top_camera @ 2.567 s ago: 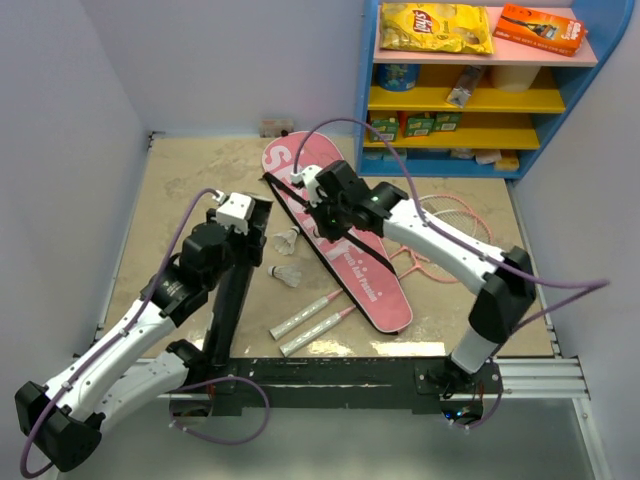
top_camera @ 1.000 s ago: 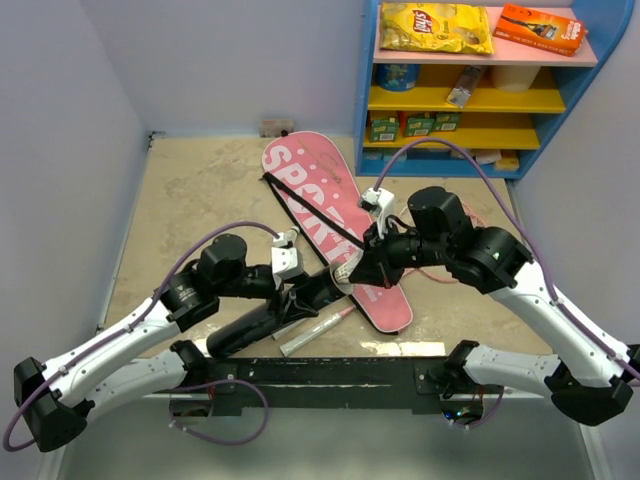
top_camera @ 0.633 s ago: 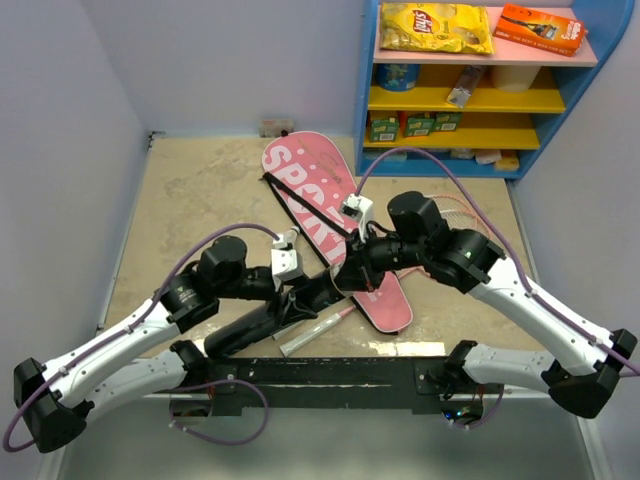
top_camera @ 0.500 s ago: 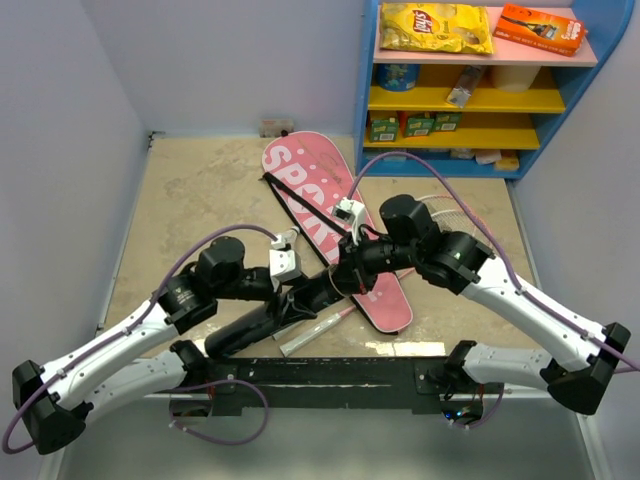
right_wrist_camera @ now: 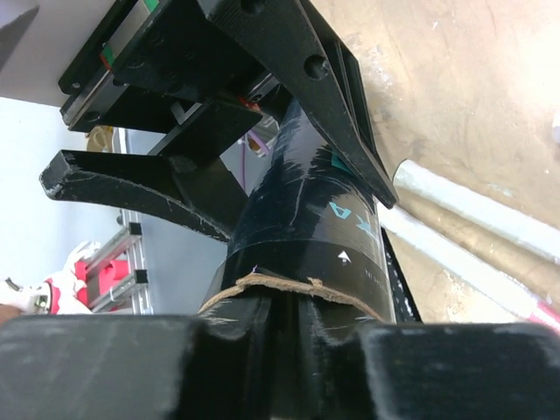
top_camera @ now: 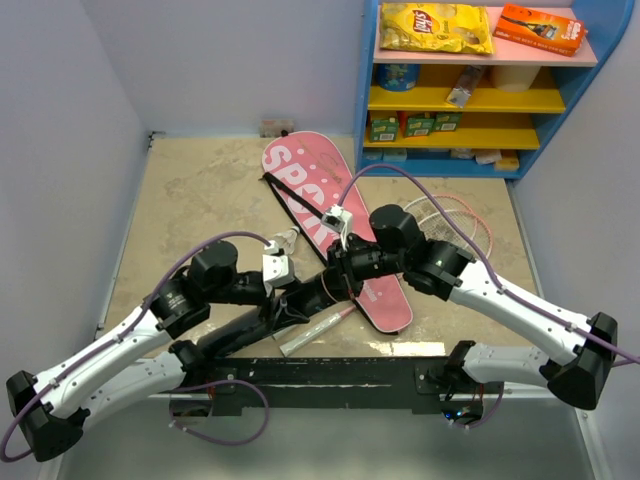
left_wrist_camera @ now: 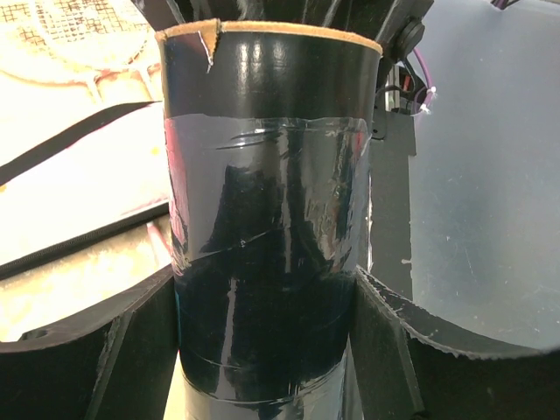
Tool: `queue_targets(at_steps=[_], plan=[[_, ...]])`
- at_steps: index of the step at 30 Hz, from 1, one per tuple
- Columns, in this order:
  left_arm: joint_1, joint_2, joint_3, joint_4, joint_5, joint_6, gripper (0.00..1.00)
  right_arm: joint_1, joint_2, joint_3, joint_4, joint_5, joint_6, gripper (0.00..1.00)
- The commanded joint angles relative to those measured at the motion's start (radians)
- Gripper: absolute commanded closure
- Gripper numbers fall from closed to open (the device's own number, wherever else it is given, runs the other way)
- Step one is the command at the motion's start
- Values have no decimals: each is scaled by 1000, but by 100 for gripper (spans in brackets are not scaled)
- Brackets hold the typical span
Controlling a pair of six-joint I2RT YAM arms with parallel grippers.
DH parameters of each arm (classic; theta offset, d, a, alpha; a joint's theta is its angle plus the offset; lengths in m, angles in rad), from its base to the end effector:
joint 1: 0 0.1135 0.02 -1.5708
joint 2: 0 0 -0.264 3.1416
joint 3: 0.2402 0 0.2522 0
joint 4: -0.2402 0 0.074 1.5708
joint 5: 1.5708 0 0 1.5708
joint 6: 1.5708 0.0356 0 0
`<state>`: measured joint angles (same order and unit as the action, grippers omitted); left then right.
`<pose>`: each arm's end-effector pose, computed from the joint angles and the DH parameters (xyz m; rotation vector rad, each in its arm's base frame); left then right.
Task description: Pack up the badminton gear
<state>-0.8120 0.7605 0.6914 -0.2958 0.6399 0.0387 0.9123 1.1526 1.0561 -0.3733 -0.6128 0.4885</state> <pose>0.1036 -0.1402 0.3018 1.2267 1.6148 -1.1200 0.1394 0.2137 0.3442 -0.9013 2.1102 1.4360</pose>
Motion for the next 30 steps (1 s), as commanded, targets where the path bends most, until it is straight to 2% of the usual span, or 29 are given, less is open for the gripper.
queue_targets(at_steps=[1,6,12,18,23,25,27,30], plan=[[-16,-10,16,142,57,0,79,28,22,54,18,54,-14,74],[-16,-20,14,139,49,-2,79,28,-31,137,-116,140,-53,58],[-15,-12,14,138,47,-3,79,28,-88,244,-203,208,-56,47],[-15,-7,16,135,41,-5,79,28,-82,404,-317,384,-53,45],[-16,-7,16,133,27,-6,79,28,-24,495,-360,459,-51,44],[-16,-10,16,135,20,-5,79,28,-5,521,-368,547,-45,45],[-16,-15,17,130,-11,-5,79,28,24,536,-368,648,-37,45],[-16,-30,17,124,-110,-14,80,25,103,544,-348,722,-59,43]])
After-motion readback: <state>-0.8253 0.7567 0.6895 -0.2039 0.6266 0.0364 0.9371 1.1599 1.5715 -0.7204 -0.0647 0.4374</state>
